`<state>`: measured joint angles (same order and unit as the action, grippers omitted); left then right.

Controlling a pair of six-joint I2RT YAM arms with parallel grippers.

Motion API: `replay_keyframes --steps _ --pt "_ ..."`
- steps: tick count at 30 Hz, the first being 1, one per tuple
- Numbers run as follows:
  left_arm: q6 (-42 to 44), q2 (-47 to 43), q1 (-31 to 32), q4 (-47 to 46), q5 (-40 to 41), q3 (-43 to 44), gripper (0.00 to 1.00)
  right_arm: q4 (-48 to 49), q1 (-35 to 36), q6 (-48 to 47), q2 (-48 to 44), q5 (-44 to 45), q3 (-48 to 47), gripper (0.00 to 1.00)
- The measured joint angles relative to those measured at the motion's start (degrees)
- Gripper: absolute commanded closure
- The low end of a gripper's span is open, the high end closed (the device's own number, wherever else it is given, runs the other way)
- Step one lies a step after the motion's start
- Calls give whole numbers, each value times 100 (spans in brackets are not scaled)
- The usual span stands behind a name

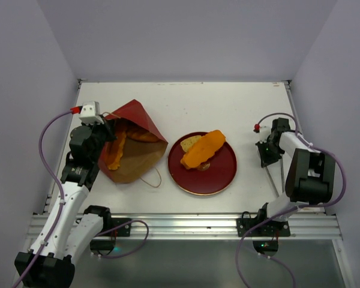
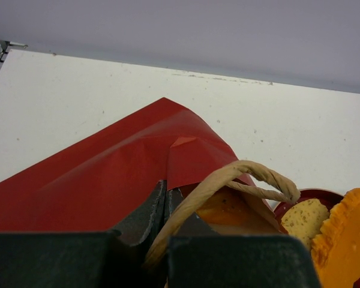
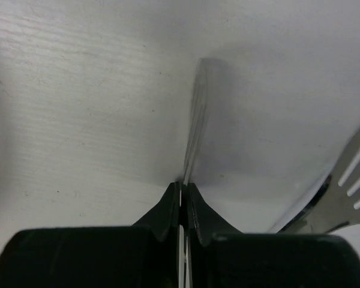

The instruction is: Take the fake bread out of the paper bag

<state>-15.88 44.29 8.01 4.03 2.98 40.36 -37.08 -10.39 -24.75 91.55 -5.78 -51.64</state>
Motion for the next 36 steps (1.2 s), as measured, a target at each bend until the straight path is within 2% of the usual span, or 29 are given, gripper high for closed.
replay_keyframes --steps 6,15,26,28,30,31,36 --pt "0 -2 0 0 0 -2 100 11 151 -101 120 63 -321 100" --pt "0 -2 0 -11 -2 -42 100 160 1331 -188 315 286 -778 100" --pt "0 9 0 -13 -4 -42 100 391 1464 -70 752 365 -914 100" --pt "0 11 0 -13 -4 -42 100 422 1537 -44 789 396 -916 96" --pt "0 11 0 -13 -9 -42 100 459 1600 -4 828 466 -922 86" --pt "0 13 0 -13 -11 -44 100 498 1624 24 857 479 -929 76" --pt "2 15 0 -48 -63 -57 100 584 1652 79 927 494 -1012 57"
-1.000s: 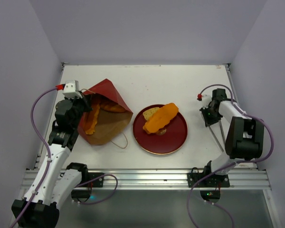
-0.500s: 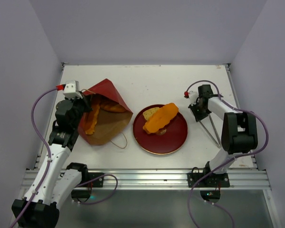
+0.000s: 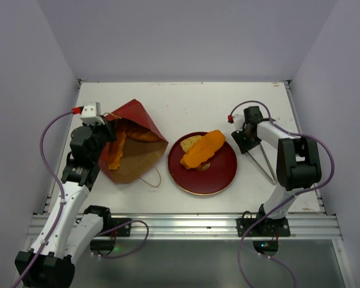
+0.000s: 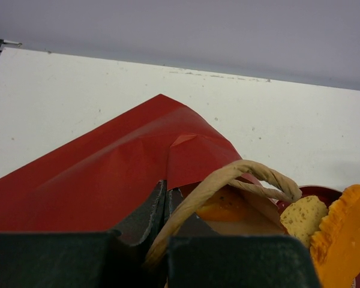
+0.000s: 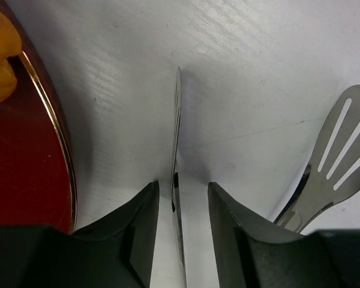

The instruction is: Take the fake bread out of the paper bag

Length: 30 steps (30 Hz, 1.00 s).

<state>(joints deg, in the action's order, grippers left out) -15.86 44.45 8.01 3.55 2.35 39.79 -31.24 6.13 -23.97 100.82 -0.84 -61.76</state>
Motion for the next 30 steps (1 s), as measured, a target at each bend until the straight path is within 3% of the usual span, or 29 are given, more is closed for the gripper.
replay_keyframes --steps 1,9,12,13,17,22,26,30 --pt "0 0 0 -13 -13 -9 100 2 -2 2 -9 -9 -2 51" --pt "2 0 0 -63 -81 -33 100 -330 -146 -116 -866 -291 -2 42" --pt "2 0 0 -68 -92 -33 100 -448 -372 -297 -1600 -457 90 26" --pt "2 0 0 -70 -94 -33 100 -479 -448 -385 -1882 -494 155 16" --pt "2 -7 0 -70 -111 -35 100 -660 -634 -872 -3049 -621 649 1" --pt "4 -11 0 -70 -114 -35 100 -1005 -817 -1493 -4063 -723 988 1" --pt "2 -11 -2 -72 -168 -42 100 -1047 -896 -1779 -3742 -730 922 1" --pt "2 -11 -2 -92 -221 -72 100 -994 -1078 -2020 -2465 -774 841 1"
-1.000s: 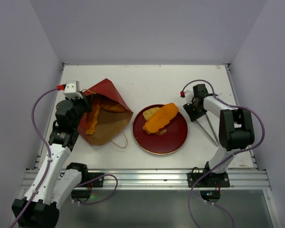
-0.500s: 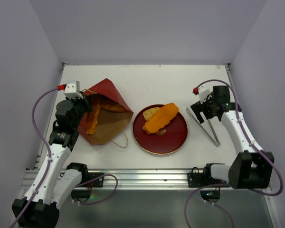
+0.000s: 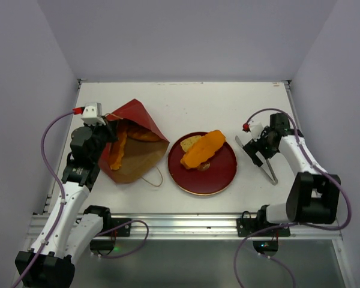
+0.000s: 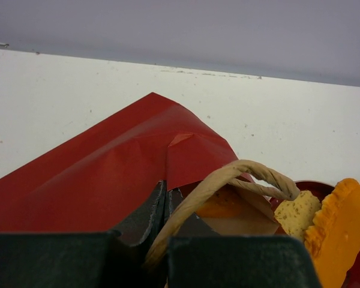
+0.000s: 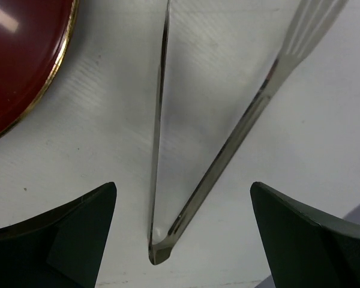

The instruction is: Take the fake bread out of the paper bag

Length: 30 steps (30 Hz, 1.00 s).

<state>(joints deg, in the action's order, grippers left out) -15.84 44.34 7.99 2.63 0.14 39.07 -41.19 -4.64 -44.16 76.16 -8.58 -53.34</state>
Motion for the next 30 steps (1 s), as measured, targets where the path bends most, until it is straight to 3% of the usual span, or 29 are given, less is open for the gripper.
replay_keyframes --steps 5,20,26,30 --pt "0 0 0 -7 -28 -9 100 48 -57 -81 946 11 0 1" --pt "0 0 0 -11 -98 -11 100 682 -221 -70 1639 457 -2 2" --pt "0 0 0 -24 -111 -31 100 527 -273 -66 1963 278 -275 15" --pt "0 0 0 -35 -120 -33 100 306 -380 -44 2247 -20 -546 29"
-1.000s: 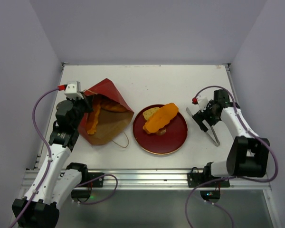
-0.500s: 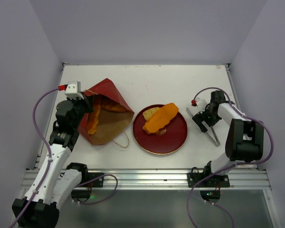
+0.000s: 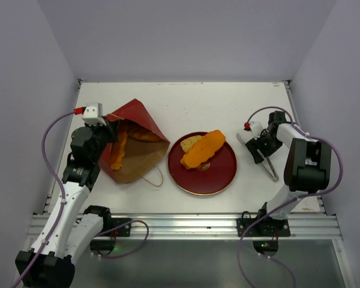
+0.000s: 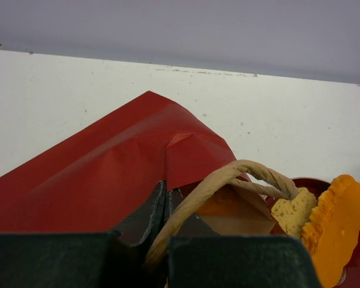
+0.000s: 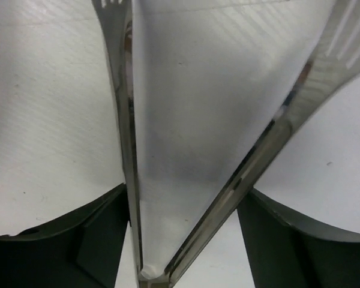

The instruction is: Take the fake bread out of the paper bag

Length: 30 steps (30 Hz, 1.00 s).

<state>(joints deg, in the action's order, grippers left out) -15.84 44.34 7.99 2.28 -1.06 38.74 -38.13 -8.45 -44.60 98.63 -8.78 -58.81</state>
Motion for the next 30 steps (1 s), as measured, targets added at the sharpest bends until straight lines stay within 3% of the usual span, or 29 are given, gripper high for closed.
replay_keyframes --steps 1,5,12,21,24,27,28,30 --pt "0 0 0 0 0 0 100 -22 -46 2 52 -46 -63 32" --pt "0 0 0 -2 -2 0 100 -22 -225 -13 234 -133 -271 67" --pt "0 0 2 -2 -2 0 100 79 -424 39 284 -280 -345 100" --pt "0 0 0 -4 0 -2 100 -214 -437 339 -420 -798 -107 100" --pt "0 0 0 -4 0 -2 100 -588 -437 409 -953 -1093 -278 94" --pt "0 2 0 -4 -2 -2 100 -931 -433 472 -1447 -1403 -660 84" --pt "0 2 0 -4 -2 -2 100 -1010 -435 487 -1565 -1495 -785 76" --pt "0 2 0 -4 -2 -2 100 -1187 -433 520 -1788 -1661 -1012 73"
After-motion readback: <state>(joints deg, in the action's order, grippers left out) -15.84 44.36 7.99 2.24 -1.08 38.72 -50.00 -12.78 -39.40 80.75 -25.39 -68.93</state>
